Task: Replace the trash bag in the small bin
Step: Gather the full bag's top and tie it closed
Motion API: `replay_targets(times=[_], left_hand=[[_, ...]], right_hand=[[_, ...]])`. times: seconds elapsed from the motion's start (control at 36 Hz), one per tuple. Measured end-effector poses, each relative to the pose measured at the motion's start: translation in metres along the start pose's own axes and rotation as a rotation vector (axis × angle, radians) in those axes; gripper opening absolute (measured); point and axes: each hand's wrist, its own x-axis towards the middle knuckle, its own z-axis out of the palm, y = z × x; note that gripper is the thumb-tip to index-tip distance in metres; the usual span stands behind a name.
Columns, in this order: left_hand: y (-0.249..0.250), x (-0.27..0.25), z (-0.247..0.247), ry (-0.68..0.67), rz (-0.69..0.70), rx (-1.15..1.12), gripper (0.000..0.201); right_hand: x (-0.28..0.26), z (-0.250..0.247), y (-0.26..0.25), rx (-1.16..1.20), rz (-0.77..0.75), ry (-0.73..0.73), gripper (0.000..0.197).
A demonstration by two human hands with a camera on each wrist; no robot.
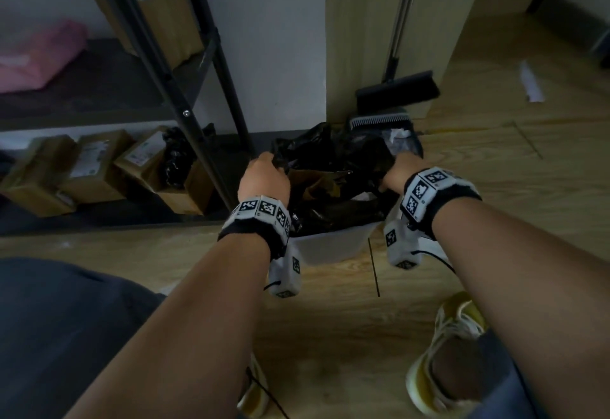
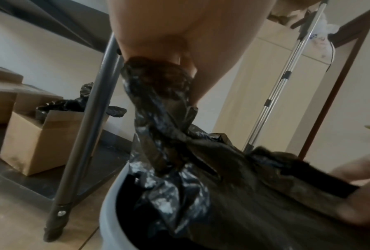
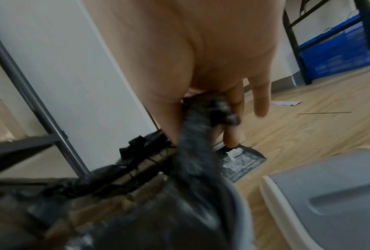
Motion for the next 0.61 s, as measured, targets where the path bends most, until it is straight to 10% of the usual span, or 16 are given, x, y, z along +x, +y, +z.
replay_targets(times=[0.36, 0.61], left_hand=[[0.006, 0.017, -0.031, 0.071, 0.019, -0.307, 0.035], [0.012, 0.026, -0.041, -0.206, 0.006, 0.146, 0.034]], right_hand=[[-0.019, -0.033, -0.023, 0.481, -0.333, 0.581, 0.034], [-0.037, -0.040, -0.055, 0.852, -0.382, 0.443, 0.040]])
